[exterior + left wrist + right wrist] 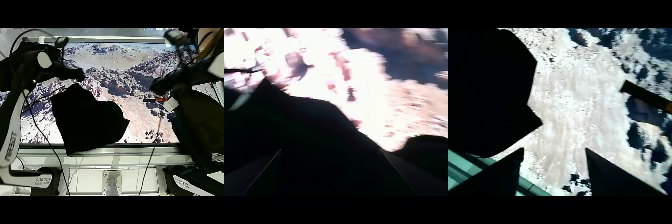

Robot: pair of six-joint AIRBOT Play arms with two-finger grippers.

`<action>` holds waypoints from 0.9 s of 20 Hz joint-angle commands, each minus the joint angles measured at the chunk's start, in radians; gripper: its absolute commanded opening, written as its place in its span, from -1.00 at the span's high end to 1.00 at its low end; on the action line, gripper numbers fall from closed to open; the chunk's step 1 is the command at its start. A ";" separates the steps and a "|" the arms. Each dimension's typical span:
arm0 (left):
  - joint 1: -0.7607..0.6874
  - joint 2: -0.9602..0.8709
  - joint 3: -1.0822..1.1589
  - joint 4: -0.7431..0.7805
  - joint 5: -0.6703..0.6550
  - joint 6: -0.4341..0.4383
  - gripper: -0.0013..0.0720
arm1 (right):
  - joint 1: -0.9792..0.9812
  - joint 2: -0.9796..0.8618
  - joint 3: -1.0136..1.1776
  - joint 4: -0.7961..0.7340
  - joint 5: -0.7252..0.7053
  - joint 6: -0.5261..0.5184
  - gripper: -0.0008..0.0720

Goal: Fold the clothes and pants, and hang the long-sleeved shirts on hangers.

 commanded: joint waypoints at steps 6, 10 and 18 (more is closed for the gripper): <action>0.109 -0.315 0.132 -0.021 0.037 0.108 -0.93 | 0.001 -0.149 -0.303 0.241 -0.128 -0.023 -0.83; 0.102 -0.406 0.191 -0.082 -0.023 0.198 -0.87 | 0.001 -0.209 -0.310 0.280 -0.162 -0.024 -0.83; 0.106 -0.401 0.191 -0.147 -0.195 0.386 0.93 | 0.029 -0.211 -0.314 0.327 -0.045 -0.072 -0.83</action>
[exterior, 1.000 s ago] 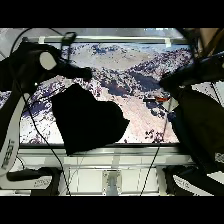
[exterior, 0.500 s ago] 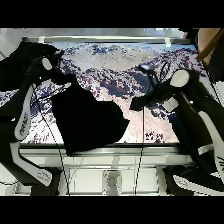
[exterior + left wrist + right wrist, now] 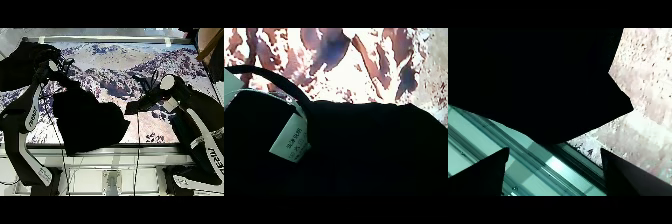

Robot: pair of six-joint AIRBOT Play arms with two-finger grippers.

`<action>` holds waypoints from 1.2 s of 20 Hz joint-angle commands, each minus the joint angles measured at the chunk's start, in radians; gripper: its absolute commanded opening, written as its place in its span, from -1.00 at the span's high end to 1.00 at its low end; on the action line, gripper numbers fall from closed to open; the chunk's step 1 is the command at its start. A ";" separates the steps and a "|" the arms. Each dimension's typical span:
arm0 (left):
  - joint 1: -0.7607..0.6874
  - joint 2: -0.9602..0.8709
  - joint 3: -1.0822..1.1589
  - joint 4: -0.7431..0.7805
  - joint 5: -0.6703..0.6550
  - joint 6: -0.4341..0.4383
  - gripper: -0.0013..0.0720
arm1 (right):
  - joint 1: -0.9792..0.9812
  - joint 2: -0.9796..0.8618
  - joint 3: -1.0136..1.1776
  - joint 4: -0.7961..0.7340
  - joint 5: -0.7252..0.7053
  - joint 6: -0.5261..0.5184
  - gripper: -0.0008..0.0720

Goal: Fold the clothes and pants, and hang the long-sleeved shirts on hangers.

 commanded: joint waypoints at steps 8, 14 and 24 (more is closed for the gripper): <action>0.034 0.064 0.003 0.007 -0.069 0.053 0.93 | 0.167 -0.133 -0.180 0.016 -0.303 0.022 -0.82; 0.036 0.064 0.003 0.008 -0.070 0.053 0.93 | 0.167 -0.211 -0.180 0.034 -0.416 0.034 -0.41; 0.181 0.241 0.003 0.379 -0.089 -0.169 0.93 | 0.164 -0.187 0.074 -0.258 -0.391 0.033 0.95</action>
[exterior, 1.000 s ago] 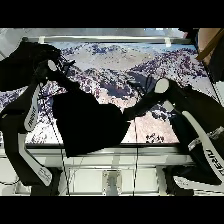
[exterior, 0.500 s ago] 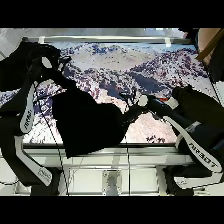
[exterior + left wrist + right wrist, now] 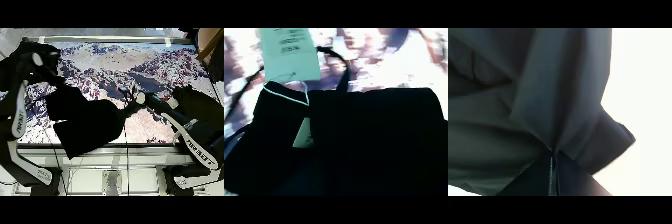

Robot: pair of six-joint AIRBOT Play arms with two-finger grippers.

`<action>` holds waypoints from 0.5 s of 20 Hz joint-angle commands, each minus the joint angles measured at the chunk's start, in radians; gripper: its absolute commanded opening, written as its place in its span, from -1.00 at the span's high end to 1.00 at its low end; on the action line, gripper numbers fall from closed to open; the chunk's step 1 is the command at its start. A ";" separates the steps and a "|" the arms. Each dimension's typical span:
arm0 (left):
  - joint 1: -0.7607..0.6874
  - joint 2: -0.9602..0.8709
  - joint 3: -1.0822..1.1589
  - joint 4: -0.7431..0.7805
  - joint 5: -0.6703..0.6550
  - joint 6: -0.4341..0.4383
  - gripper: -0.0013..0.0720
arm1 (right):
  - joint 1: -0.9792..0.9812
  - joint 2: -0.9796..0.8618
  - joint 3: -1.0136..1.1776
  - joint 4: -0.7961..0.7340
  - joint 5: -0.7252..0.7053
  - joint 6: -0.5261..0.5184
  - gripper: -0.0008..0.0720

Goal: Fold the clothes and pants, and hang the long-sleeved shirts on hangers.

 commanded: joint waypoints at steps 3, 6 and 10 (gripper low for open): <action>0.177 0.150 0.001 0.089 -0.052 -0.105 0.93 | -0.008 0.008 0.291 -0.259 -0.134 0.002 0.95; 0.246 0.193 -0.001 0.059 -0.093 -0.105 0.93 | -0.064 -0.010 0.384 -0.261 -0.300 0.070 0.95; 0.280 0.201 -0.008 0.060 -0.164 -0.104 0.93 | -0.146 -0.053 0.409 -0.174 -0.429 0.161 0.94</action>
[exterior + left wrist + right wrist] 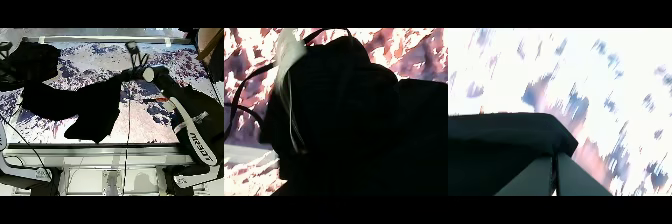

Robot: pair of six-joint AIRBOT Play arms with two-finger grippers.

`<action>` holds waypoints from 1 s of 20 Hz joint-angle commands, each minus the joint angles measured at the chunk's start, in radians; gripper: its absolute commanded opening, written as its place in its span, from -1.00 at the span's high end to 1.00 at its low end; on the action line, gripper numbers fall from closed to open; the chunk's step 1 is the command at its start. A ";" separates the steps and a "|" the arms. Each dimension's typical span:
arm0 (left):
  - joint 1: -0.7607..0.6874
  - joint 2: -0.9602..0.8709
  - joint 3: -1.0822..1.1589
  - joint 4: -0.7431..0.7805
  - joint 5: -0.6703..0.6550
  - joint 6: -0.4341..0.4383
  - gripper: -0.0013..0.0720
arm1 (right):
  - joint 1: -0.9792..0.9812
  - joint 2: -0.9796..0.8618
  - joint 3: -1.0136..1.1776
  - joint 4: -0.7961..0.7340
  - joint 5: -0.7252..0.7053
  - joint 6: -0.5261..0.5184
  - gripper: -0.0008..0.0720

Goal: Fold the clothes and pants, and hang the long-sleeved shirts on hangers.

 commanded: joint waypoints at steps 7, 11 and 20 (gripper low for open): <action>0.124 0.018 -0.101 0.001 -0.084 -0.007 0.93 | -0.116 -0.053 0.035 0.068 0.265 0.051 -0.37; 0.172 0.017 -0.154 0.000 -0.083 -0.003 0.93 | -0.135 -0.052 -0.108 0.129 0.509 -0.050 -0.37; 0.170 0.018 -0.156 -0.045 -0.082 0.024 0.93 | -0.131 -0.198 -0.297 0.785 0.239 -0.357 -0.38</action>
